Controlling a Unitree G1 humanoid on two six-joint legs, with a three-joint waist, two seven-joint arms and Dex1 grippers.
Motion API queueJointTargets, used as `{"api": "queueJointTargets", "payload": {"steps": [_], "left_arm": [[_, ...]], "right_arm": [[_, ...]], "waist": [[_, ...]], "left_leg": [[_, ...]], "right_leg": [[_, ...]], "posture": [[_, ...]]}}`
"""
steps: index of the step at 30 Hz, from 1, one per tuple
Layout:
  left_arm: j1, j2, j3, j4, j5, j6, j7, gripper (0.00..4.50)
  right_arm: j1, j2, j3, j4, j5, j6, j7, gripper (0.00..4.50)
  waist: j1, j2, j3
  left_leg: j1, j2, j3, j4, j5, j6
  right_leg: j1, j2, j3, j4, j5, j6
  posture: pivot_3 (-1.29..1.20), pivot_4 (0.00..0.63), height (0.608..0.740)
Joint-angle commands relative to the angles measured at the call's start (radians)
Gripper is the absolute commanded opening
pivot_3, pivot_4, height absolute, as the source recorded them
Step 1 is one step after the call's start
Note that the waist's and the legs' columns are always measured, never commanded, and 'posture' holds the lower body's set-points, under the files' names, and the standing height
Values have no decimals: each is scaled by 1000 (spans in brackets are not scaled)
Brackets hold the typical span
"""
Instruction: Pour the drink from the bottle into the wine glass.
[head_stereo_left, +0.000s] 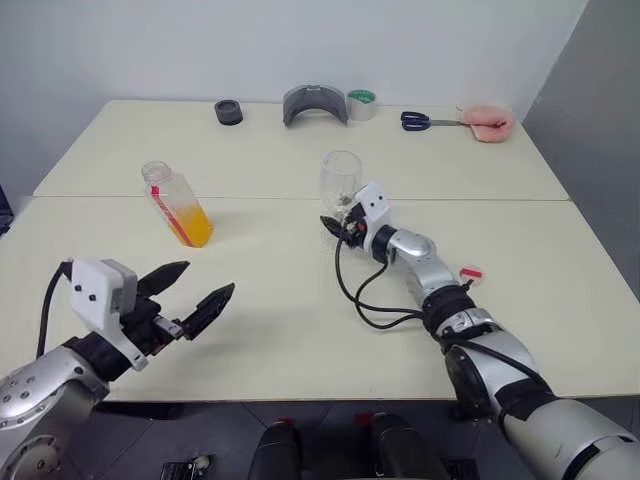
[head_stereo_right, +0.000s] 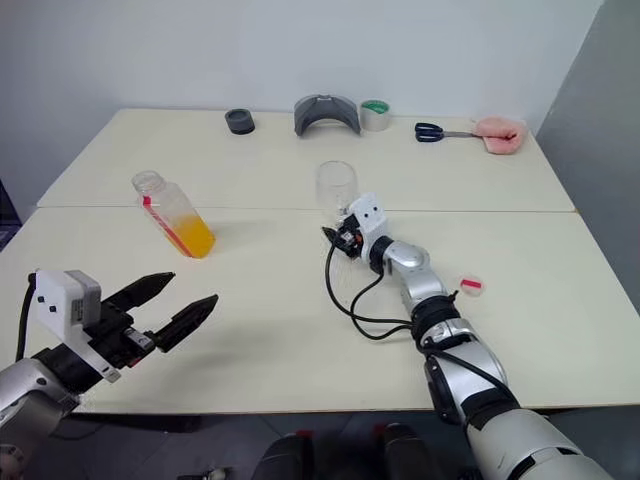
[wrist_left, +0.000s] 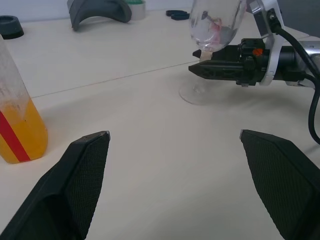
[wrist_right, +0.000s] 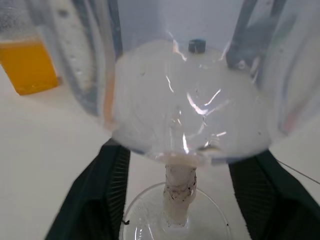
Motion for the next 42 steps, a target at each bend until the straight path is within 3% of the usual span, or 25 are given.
{"api": "queueJointTargets", "payload": {"steps": [1, 2, 9, 17, 21, 24, 34, 42], "left_arm": [[-20, 22, -6, 22, 12, -31, -18, 4500], [-24, 25, -8, 33, 20, -35, -20, 4500], [-47, 14, -42, 87, 54, -62, -13, 4500], [-123, -71, -38, 150, 86, -93, 106, 4500], [-134, -138, -21, 189, 131, -141, 179, 4500], [-150, -152, 11, 227, 137, -161, 207, 4500], [-290, -68, -1, 436, 221, -204, 209, 4500], [-415, -19, -66, 598, 279, -254, 135, 4500]], "right_arm": [[72, -33, -7, -163, 27, 33, 47, 4239], [106, -47, -7, -222, 34, 60, 60, 4483], [350, -159, 24, -747, 93, 333, 118, 4483], [498, -358, -37, -1265, 390, 736, 249, 4483], [479, -524, -139, -1368, 587, 920, 327, 4483], [444, -576, -172, -1392, 682, 993, 324, 4483], [331, -546, -151, -1422, 790, 1071, 227, 4483], [361, -526, -160, -1464, 830, 1081, 133, 4483]], "waist": [[1, 0, 0], [3, 0, 0], [5, 0, 0], [3, 0, 0], [8, -1, 0], [8, -2, 0], [10, -3, -1], [24, -3, 0]], "left_leg": [[0, 0, 0, 0, 0, 0], [0, 0, 0, 0, 0, 0], [0, 0, 0, 0, 0, 0], [0, 0, 0, 0, 0, 0], [0, -1, 0, 0, 0, 0], [0, 0, 0, 0, 0, 0], [-2, 0, -1, 0, 0, 0], [-3, 0, -1, 0, 0, 0]], "right_leg": [[0, 0, 0, 0, 0, 0], [0, 0, 0, 0, 0, 0], [0, -1, 0, 0, 0, 0], [0, 0, 0, 0, 0, 0], [1, 0, 0, -1, 0, 1], [1, 0, 1, -1, 0, 0], [0, 2, 0, -3, -1, 1], [0, 2, -1, -3, 0, 1]], "posture": [[0, 150, 740], [0, 150, 740], [0, 150, 740], [0, 150, 740], [0, 150, 740], [0, 150, 740], [0, 150, 740], [0, 150, 740]]}}
